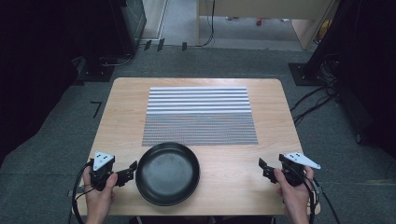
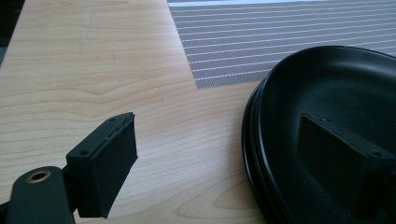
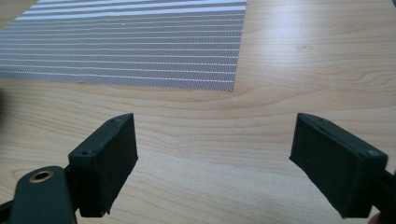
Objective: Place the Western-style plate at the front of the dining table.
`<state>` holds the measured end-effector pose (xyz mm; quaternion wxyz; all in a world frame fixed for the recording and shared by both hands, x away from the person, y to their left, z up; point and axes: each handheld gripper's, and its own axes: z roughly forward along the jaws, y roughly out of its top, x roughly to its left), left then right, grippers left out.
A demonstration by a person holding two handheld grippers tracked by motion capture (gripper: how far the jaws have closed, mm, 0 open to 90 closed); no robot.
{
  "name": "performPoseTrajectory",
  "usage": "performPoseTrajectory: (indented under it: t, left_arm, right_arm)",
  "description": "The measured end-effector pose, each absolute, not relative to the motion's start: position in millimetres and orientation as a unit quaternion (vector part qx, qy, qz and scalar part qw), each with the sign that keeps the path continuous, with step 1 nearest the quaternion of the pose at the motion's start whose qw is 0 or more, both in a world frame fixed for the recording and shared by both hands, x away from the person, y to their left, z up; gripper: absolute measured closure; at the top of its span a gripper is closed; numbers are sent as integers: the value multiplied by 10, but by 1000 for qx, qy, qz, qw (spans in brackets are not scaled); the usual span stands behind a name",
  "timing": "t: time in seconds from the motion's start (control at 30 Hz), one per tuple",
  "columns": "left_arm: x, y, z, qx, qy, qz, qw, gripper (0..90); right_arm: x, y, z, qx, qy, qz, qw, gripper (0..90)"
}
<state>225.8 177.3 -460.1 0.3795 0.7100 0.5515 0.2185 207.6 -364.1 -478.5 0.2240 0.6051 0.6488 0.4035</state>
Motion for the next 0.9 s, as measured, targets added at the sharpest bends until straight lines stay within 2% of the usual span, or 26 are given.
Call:
performPoseTrajectory:
  t: [0.9]
  left_arm:
    - [2217,1620,-4545,719,539,205,388,128]
  right_arm:
    - [2211,-3175,-4654,570,674,422,208,141]
